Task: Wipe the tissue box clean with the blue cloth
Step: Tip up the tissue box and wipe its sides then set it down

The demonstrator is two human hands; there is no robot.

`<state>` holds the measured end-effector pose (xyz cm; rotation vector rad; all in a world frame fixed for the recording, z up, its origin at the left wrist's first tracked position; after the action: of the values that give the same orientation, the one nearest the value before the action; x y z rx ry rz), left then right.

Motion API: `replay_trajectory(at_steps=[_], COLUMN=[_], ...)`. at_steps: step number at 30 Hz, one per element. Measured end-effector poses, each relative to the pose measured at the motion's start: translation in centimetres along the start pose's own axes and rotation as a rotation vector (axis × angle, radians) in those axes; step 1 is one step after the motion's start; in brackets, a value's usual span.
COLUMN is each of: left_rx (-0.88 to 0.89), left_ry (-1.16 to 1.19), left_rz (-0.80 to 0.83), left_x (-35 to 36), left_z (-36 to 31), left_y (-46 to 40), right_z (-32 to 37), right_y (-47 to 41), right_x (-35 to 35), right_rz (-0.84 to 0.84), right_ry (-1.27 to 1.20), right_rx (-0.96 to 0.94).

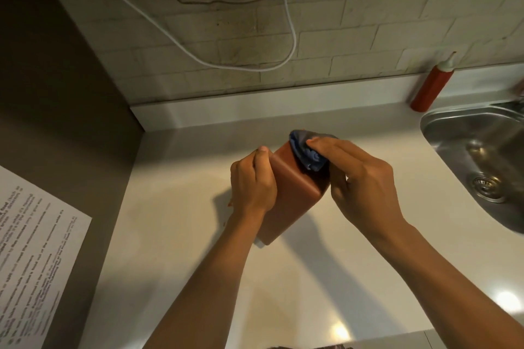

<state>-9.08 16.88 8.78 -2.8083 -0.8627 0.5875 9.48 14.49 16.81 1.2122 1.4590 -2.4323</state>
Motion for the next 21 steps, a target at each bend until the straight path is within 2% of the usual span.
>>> replay_trajectory(at_steps=[6, 14, 18, 21], left_rx=[0.038, -0.054, -0.084, -0.055], left_ry=[-0.001, 0.053, 0.109, 0.076], left_rz=[0.002, -0.075, -0.045, -0.046], left_x=[-0.1, -1.3, -1.7, -1.6], left_z=[-0.7, 1.6, 2.3, 2.0], left_y=[0.4, 0.2, 0.8, 1.1], right_z=[1.7, 2.3, 0.2, -3.3], right_y=[-0.6, 1.1, 2.1, 1.5], right_x=[1.2, 1.7, 1.5, 0.9], right_rz=[0.178, 0.232, 0.274, 0.291], right_ry=[0.05, 0.214, 0.263, 0.285], right_rx=[-0.121, -0.17, -0.098, 0.093])
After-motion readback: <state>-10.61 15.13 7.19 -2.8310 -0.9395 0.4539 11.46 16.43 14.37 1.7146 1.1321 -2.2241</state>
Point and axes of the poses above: each hand's wrist, its own y-axis away from the middle knuckle, its own x-axis out of the palm, z = x × y, the point moved 7 cm from there along -y, towards the middle knuckle, and after that the axes turned 9 degrees about -x, right-handed, at the moved point
